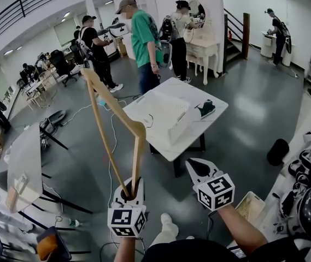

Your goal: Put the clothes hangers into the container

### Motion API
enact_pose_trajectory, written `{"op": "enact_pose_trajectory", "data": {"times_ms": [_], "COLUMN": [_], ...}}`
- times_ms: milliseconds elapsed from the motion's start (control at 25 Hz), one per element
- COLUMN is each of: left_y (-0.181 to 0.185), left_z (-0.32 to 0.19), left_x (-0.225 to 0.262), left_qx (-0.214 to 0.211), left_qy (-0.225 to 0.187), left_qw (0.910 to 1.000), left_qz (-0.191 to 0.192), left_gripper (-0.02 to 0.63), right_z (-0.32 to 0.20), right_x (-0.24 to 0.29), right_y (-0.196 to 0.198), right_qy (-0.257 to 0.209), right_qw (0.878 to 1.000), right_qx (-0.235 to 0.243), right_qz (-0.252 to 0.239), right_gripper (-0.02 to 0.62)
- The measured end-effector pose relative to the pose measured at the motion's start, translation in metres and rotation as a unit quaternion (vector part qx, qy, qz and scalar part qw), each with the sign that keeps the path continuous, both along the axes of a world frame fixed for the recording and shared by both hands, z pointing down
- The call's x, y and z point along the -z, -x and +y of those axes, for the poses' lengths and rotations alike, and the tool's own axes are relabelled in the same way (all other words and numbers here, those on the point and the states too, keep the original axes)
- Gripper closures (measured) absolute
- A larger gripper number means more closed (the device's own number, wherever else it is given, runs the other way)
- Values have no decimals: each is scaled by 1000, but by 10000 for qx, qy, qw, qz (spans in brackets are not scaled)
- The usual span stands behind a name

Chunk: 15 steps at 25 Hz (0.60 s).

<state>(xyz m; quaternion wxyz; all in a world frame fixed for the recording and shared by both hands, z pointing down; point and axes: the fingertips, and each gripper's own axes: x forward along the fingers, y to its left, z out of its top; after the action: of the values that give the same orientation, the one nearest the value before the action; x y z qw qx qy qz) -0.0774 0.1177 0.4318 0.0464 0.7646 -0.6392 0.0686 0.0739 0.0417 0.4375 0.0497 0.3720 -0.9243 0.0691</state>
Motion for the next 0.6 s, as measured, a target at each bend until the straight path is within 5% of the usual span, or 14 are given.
{"op": "enact_pose_trajectory", "data": {"times_ms": [600], "left_y": [37], "left_z": [-82], "left_x": [-8], "left_qx": [-40], "left_qy": [64], "left_qw": [10000], "left_qz": [23], "left_gripper": [552], "right_z": [-79], "right_x": [-7], "right_y": [37], "right_qy": [65], "right_qw": [9999], "right_qx": [-55], "right_qz": [99], "right_gripper": [577]}}
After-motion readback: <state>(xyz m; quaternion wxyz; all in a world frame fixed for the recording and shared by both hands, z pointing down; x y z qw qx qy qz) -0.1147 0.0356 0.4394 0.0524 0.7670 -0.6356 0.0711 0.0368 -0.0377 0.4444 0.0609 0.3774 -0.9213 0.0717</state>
